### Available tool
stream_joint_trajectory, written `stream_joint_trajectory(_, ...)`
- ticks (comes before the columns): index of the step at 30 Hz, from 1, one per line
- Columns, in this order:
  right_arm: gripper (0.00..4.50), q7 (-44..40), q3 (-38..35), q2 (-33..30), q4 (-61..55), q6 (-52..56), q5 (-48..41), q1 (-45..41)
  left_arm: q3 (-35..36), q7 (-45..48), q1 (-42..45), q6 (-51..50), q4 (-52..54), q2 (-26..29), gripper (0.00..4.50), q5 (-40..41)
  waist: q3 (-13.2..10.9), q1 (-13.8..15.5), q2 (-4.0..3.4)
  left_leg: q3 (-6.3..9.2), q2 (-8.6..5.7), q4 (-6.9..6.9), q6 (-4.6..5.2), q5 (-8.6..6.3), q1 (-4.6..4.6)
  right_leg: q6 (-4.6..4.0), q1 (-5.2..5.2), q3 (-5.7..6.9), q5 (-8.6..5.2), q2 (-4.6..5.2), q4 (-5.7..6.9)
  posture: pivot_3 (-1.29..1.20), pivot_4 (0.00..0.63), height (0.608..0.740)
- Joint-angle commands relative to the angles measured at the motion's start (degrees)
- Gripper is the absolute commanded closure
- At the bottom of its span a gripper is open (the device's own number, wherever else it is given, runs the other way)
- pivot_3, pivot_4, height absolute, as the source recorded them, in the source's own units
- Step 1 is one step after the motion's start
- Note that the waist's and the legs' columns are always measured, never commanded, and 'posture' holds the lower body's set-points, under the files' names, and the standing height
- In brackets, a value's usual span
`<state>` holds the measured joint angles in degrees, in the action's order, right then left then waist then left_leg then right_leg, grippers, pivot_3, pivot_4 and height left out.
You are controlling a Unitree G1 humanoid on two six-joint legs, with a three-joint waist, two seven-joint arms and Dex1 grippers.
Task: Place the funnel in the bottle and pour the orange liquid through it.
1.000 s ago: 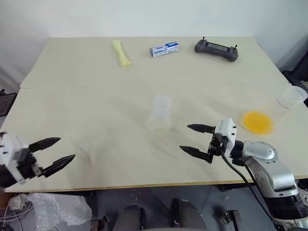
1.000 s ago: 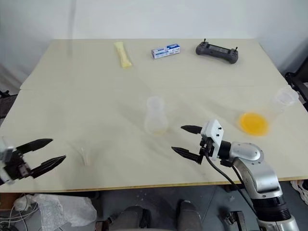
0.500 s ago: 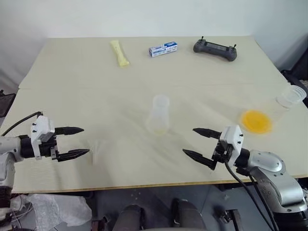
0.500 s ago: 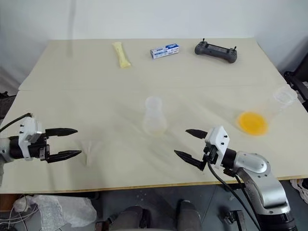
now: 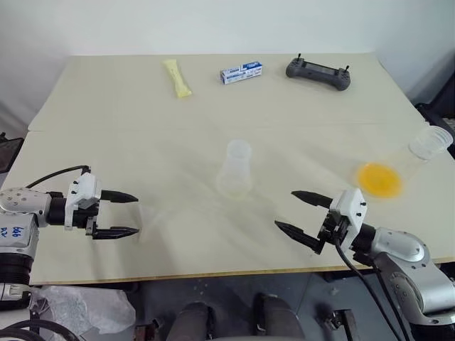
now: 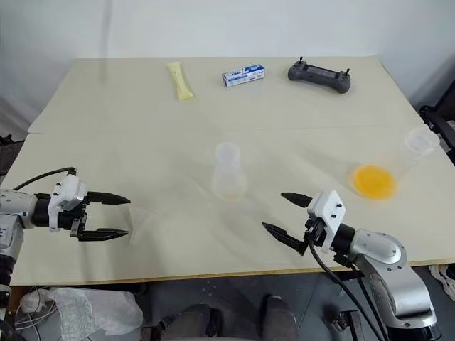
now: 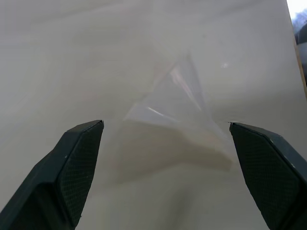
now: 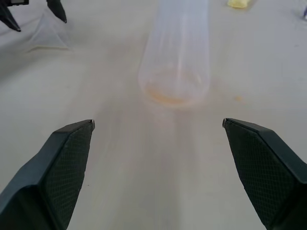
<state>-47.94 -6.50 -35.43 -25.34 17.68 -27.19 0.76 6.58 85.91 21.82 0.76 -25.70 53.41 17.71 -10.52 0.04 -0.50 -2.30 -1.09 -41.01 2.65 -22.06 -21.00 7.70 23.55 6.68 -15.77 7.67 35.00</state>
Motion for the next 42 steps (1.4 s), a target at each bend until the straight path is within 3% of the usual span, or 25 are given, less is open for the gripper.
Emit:
stream_joint_trajectory(1, 0.0, 0.3, -1.62, -0.75, -2.29, -0.03, -1.04, 0.04, 0.51, 0.27, -0.68, 1.49, -0.56, 0.66, 0.02, -0.27, 0.0, 0.04, 0.0, 0.01, 0.0, -0.01, 0.0, 0.0, -0.01, 0.0, 0.0, 0.0, 0.0, 0.0, -0.01, 0.0, 0.15, 0.74)
stream_joint_trajectory(12, 0.0, 0.06, -1.2, -0.87, -1.48, 0.23, -0.66, -1.35, -0.19, -1.71, -1.5, 5.84, -0.57, -1.4, 0.02, -1.13, 0.0, 0.07, 0.0, 0.02, 0.0, -0.02, 0.02, 0.0, -0.01, 0.0, 0.0, 0.0, 0.0, 0.01, 0.0, 0.0, 0.15, 0.74)
stream_joint_trajectory(24, 0.0, -0.01, -1.23, -1.1, -1.09, 0.33, -0.65, -1.71, 0.28, -0.16, 3.97, 10.87, -5.27, -1.12, 0.02, -0.48, 0.0, 0.06, 0.0, 0.01, 0.0, -0.02, 0.02, 0.0, -0.01, 0.0, 0.0, 0.02, 0.0, 0.0, 0.02, 0.0, 0.15, 0.74)
stream_joint_trajectory(32, 0.0, -0.12, -0.63, -0.73, 0.05, -0.13, -0.27, -2.9, -3.86, 6.27, 8.54, 12.15, -7.87, -0.24, 0.02, -0.89, 0.0, -0.03, 0.0, 0.01, -0.02, -0.04, 0.04, 0.0, -0.02, 0.01, 0.0, 0.04, 0.01, 0.01, 0.03, 0.0, 0.15, 0.74)
stream_joint_trajectory(41, 0.0, 0.3, -0.5, -0.32, 0.31, -0.56, 0.28, -2.68, -10.91, 6.59, 10.2, 12.41, -7.63, 2.13, 0.02, 3.72, 0.0, 0.11, 0.0, 0.03, -0.02, -0.05, 0.04, 0.01, -0.04, 0.02, 0.0, 0.03, 0.01, 0.01, 0.02, 0.0, 0.15, 0.74)
stream_joint_trajectory(42, 0.0, 0.35, -0.54, -0.26, 0.3, -0.58, 0.33, -2.65, -11.14, 6.59, 10.48, 12.5, -7.71, 2.06, 0.41, 4.27, 0.0, 0.13, 0.0, 0.03, -0.02, -0.06, 0.04, 0.01, -0.04, 0.02, 0.0, 0.03, 0.01, 0.01, 0.02, 0.0, 0.15, 0.74)
